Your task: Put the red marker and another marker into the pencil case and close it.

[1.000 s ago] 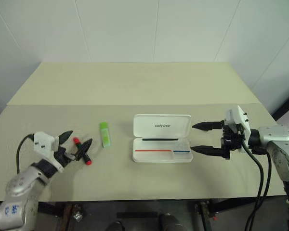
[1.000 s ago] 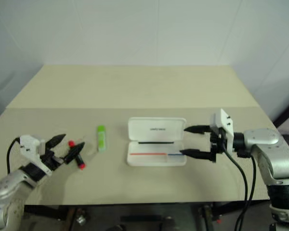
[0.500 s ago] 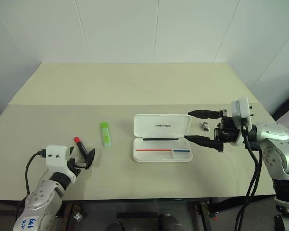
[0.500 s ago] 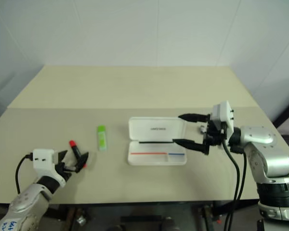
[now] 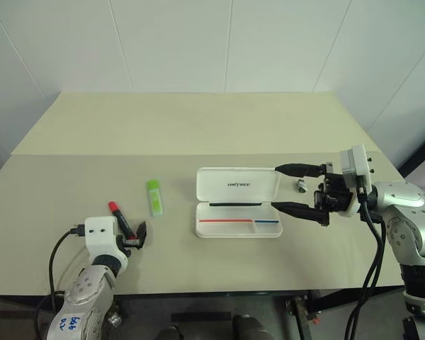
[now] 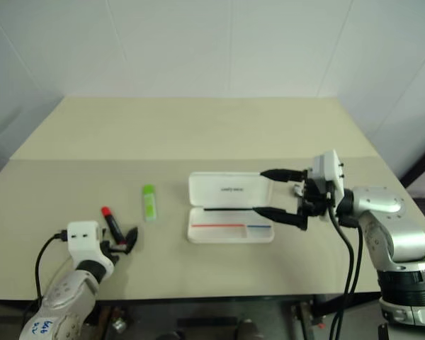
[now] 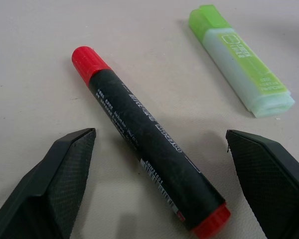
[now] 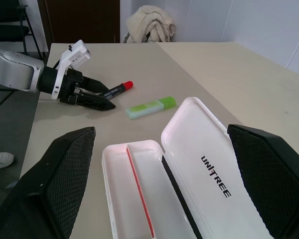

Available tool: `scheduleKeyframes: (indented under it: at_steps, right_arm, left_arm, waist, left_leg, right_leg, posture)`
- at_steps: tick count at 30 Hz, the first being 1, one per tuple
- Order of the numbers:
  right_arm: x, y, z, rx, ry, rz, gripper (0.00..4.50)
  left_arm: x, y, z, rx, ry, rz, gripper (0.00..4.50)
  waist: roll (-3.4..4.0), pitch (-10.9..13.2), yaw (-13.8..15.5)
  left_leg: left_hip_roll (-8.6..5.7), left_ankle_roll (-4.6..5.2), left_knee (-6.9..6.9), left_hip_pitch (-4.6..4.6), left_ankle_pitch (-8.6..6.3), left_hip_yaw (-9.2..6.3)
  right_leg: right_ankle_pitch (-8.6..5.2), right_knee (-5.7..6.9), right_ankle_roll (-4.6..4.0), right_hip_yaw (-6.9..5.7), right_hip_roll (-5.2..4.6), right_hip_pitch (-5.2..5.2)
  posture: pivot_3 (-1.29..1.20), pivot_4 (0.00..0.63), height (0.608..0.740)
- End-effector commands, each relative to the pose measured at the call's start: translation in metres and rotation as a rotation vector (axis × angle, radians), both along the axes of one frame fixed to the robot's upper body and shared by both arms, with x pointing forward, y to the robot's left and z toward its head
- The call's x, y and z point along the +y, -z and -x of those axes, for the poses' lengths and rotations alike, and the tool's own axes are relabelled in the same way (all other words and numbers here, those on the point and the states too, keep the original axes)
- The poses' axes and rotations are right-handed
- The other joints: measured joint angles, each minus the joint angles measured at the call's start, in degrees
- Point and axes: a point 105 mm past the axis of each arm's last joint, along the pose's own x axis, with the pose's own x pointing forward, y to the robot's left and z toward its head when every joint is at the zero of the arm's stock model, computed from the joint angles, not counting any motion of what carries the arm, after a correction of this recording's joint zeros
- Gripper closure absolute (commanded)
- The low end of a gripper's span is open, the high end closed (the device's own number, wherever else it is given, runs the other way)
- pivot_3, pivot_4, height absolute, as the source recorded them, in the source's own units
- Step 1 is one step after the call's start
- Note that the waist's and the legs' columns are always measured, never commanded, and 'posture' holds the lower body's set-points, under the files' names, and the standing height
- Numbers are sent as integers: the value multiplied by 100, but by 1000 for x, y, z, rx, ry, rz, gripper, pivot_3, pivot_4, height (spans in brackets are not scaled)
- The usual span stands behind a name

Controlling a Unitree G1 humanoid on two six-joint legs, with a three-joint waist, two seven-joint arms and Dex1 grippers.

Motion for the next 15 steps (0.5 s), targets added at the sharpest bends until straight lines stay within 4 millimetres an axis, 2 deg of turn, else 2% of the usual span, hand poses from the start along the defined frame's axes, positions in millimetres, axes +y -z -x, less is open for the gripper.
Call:
scheduleKeyframes:
  at_steps: [1, 2, 5, 14, 15]
  right_arm:
    - [3, -12, 3, -51, -14, -15, 15]
    - [3, -13, 3, -52, -14, -17, 15]
    - [3, -14, 2, -56, -10, -20, 0]
    - [0, -16, 1, -41, -5, -28, 0]
    - [0, -16, 2, -32, -11, -26, 0]
  left_arm:
    - [3, 4, 1, 38, -52, 24, 0]
    - [3, 4, 0, 36, -50, 37, 0]
    - [1, 1, -3, 29, -36, 58, 643]
    - [1, 2, -1, 46, -42, 72, 3634]
    - [1, 2, -1, 48, -40, 71, 3842]
  waist:
    - [1, 0, 1]
    - [1, -1, 1]
    - [1, -1, -8]
    - [3, -1, 0]
    - [3, -2, 19]
  left_leg:
    - [0, 0, 2, 1, 0, 0]
    - [0, 1, 4, 1, 1, 0]
    - [-1, 2, 17, 2, 1, 0]
    - [-1, 27, 32, 4, -14, 0]
    - [-1, 31, 31, 3, -17, -1]
  right_leg:
    - [0, 0, 0, 0, 0, 1]
    - [2, 0, -3, 0, 0, 2]
    - [1, -1, -18, 1, 2, 6]
    - [33, -113, -5, 0, -1, 73]
    - [33, -121, -4, -2, -3, 78]
  posture:
    - [0, 150, 740]
    - [0, 150, 740]
    - [0, 150, 740]
    - [0, 150, 740]
    - [0, 150, 740]
